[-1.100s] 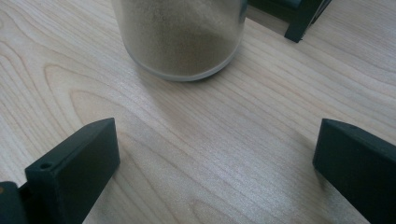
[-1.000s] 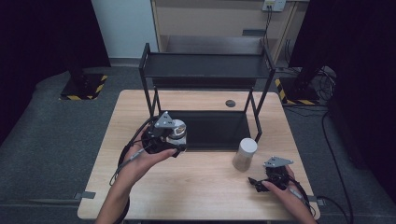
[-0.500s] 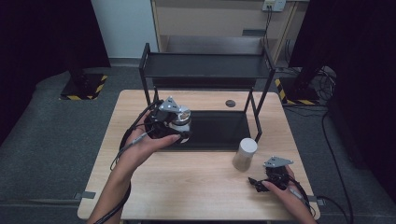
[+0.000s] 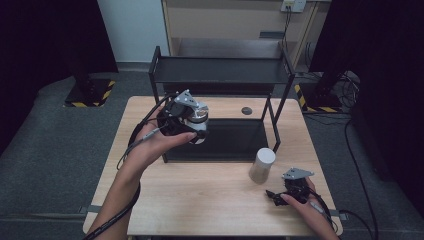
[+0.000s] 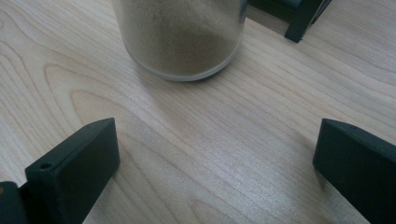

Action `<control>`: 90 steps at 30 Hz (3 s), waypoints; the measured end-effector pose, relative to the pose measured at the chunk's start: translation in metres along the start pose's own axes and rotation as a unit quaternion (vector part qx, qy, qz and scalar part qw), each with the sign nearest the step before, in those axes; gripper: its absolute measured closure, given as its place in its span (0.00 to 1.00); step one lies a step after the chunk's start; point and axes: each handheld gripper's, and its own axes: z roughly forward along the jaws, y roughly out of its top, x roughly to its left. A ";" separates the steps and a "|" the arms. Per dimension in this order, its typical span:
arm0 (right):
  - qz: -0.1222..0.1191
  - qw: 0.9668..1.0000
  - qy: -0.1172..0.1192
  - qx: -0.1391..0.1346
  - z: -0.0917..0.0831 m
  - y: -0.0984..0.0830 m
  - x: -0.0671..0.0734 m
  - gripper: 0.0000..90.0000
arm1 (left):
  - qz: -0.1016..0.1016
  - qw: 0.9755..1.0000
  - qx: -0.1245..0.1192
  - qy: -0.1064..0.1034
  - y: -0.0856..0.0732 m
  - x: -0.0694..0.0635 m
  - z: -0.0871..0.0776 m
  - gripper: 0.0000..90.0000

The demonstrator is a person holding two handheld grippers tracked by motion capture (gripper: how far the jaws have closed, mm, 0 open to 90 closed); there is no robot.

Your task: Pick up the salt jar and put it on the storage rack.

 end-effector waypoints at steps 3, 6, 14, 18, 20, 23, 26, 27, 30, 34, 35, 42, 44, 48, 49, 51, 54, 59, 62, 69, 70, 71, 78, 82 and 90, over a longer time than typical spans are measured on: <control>0.000 1.000 0.000 0.000 0.000 0.000 0.000 0.02 | 0.000 1.000 -0.003 0.000 0.006 0.003 -0.005 0.33; 0.000 1.000 0.000 0.000 0.000 0.000 0.000 0.02 | 0.004 1.000 0.000 0.004 0.013 0.005 -0.010 0.33; 0.000 1.000 0.000 0.000 0.000 0.000 0.000 0.02 | 0.009 1.000 0.001 0.002 0.028 0.012 -0.022 0.33; 0.000 1.000 0.000 0.000 0.000 0.000 0.000 0.02 | 0.008 1.000 -0.003 0.001 0.031 0.016 -0.025 0.33; 0.000 1.000 0.000 0.000 0.000 0.000 0.000 0.02 | 0.006 1.000 -0.004 0.002 0.035 0.019 -0.026 0.33; 0.000 1.000 0.000 0.000 0.000 0.000 0.000 0.02 | 0.008 1.000 0.001 0.003 0.041 0.021 -0.026 0.33; 0.000 1.000 0.000 0.000 0.000 0.000 0.000 0.02 | 0.012 1.000 0.003 0.003 0.048 0.023 -0.025 0.33; 0.000 1.000 0.000 0.000 0.000 0.000 0.000 0.02 | 0.014 1.000 0.003 0.003 0.050 0.023 -0.025 0.33; 0.000 1.000 0.000 0.000 0.000 0.000 0.000 0.02 | 0.013 1.000 -0.003 0.002 0.055 0.024 -0.026 0.33; 0.000 1.000 0.000 0.000 0.000 0.000 0.000 0.02 | 0.012 1.000 -0.007 0.005 0.063 0.027 -0.027 0.33; 0.000 1.000 0.001 0.000 0.000 0.000 0.000 0.02 | 0.011 1.000 -0.007 0.005 0.065 0.029 -0.028 0.33; -0.001 1.000 0.001 0.000 0.000 0.000 -0.001 0.02 | 0.004 1.000 -0.012 0.016 0.075 0.036 -0.033 0.33; -0.001 1.000 0.001 0.000 0.000 0.000 -0.001 0.02 | 0.001 1.000 -0.014 0.022 0.077 0.038 -0.035 0.33; -0.001 1.000 0.002 0.000 0.000 0.000 -0.001 0.02 | -0.003 0.999 -0.023 0.027 0.081 0.041 -0.039 0.33; -0.001 1.000 0.002 0.000 0.000 0.000 -0.001 0.02 | -0.002 0.999 -0.023 0.028 0.082 0.042 -0.040 0.33; -0.001 1.000 0.001 0.000 0.000 0.000 -0.001 0.02 | -0.004 0.999 -0.025 0.032 0.084 0.043 -0.041 0.33; -0.001 1.000 0.002 0.000 0.000 0.000 -0.001 0.02 | -0.007 0.999 -0.032 0.034 0.085 0.046 -0.043 0.33; -0.001 1.000 0.001 0.000 0.000 0.000 -0.001 0.02 | -0.009 0.998 -0.036 0.045 0.088 0.049 -0.043 0.33; -0.001 1.000 0.001 0.000 0.000 0.000 -0.001 0.02 | -0.011 0.998 -0.037 0.050 0.090 0.053 -0.043 0.33; -0.001 1.000 0.001 0.000 0.000 0.000 -0.001 0.02 | -0.019 0.997 -0.042 0.060 0.094 0.063 -0.037 0.33; -0.001 1.000 0.001 0.000 0.000 0.000 -0.001 0.02 | -0.019 0.997 -0.042 0.061 0.095 0.065 -0.035 0.33; -0.001 1.000 0.001 0.000 0.000 0.000 -0.001 0.02 | -0.019 0.997 -0.042 0.062 0.096 0.066 -0.034 0.33; -0.001 1.000 0.002 0.000 0.000 0.000 -0.001 0.02 | -0.022 0.996 -0.048 0.075 0.099 0.073 -0.024 0.33; -0.001 1.000 0.002 0.000 0.000 0.000 -0.001 0.02 | -0.027 0.996 -0.047 0.074 0.101 0.079 -0.019 0.33; -0.001 1.000 0.003 0.000 0.000 0.000 -0.001 0.02 | -0.041 0.995 -0.043 0.075 0.096 0.091 -0.004 0.33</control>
